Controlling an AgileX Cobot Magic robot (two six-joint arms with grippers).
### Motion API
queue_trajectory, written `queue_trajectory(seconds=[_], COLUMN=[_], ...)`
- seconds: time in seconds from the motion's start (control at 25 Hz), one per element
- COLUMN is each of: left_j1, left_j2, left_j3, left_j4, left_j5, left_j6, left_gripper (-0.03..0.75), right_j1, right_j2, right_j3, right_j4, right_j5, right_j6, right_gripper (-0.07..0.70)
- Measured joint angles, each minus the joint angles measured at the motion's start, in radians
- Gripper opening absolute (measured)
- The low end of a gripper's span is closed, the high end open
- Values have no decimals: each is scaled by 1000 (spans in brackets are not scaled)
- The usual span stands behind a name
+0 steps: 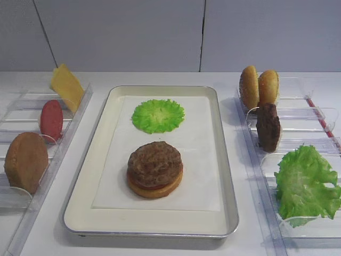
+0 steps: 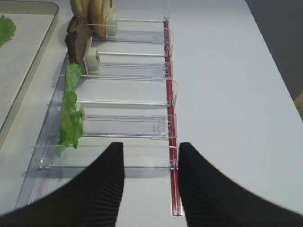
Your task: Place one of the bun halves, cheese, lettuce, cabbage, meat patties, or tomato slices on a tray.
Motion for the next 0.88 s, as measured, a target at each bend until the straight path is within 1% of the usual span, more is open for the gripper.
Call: queue_trajectory(seconds=[0.88], left_j1=[0], left_j2=[0], left_j3=[0], left_j4=[0], left_j5=[0], left_j6=[0], left_gripper=[200], right_j1=[0], right_j2=[0], right_j3=[0], right_j4=[0], right_j5=[0], right_j6=[4], right_gripper=[298])
